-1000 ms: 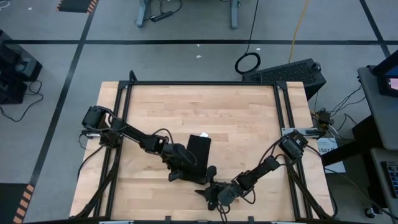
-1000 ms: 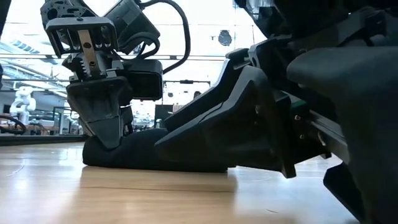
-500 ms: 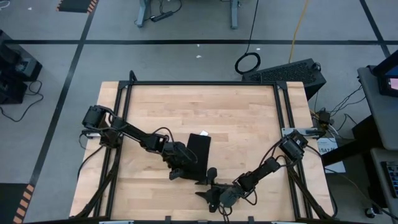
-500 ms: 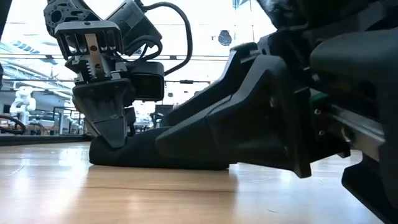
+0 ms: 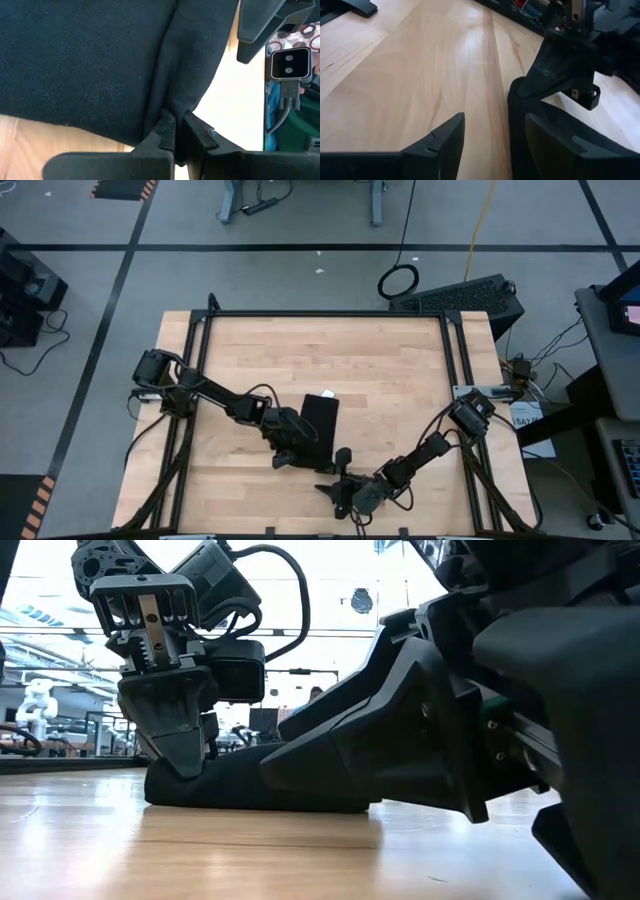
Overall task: Roll napkin
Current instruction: Roll the black napkin
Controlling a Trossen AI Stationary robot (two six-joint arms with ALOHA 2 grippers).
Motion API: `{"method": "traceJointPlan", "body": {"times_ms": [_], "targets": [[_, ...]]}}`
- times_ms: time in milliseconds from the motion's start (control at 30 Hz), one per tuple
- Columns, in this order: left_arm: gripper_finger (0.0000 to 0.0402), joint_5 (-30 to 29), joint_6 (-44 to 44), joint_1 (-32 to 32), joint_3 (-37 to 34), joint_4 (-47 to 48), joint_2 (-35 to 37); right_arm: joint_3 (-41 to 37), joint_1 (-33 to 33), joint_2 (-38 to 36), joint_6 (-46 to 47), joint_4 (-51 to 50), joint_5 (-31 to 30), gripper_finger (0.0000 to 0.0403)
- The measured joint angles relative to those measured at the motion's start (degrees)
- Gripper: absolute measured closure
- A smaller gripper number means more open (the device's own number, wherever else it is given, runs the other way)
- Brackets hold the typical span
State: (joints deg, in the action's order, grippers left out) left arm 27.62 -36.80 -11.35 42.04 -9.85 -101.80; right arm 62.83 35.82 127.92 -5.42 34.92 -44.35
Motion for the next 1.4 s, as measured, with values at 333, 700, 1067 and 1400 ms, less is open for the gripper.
{"method": "traceJointPlan", "body": {"times_ms": [333,700,1067,1400], "targets": [[0.0380,0.12,-0.31,0.04,-0.02,-0.11,0.00,0.03,-1.52,-0.13,5.66,-4.52,-1.04,0.0204],[0.0365,-0.13,0.34,0.17,-0.04,-0.11,0.38,0.09,-3.03,-0.16,16.79,-11.35,1.89,0.0204],[0.0180,-1.15,9.06,1.40,-0.13,4.99,10.03,0.04,-3.45,-0.22,20.79,-12.96,3.43,0.0204],[0.0144,-32.90,30.73,-14.21,-0.09,4.74,13.99,-0.02,-3.48,-0.22,21.95,-12.98,3.59,0.0204]]}}
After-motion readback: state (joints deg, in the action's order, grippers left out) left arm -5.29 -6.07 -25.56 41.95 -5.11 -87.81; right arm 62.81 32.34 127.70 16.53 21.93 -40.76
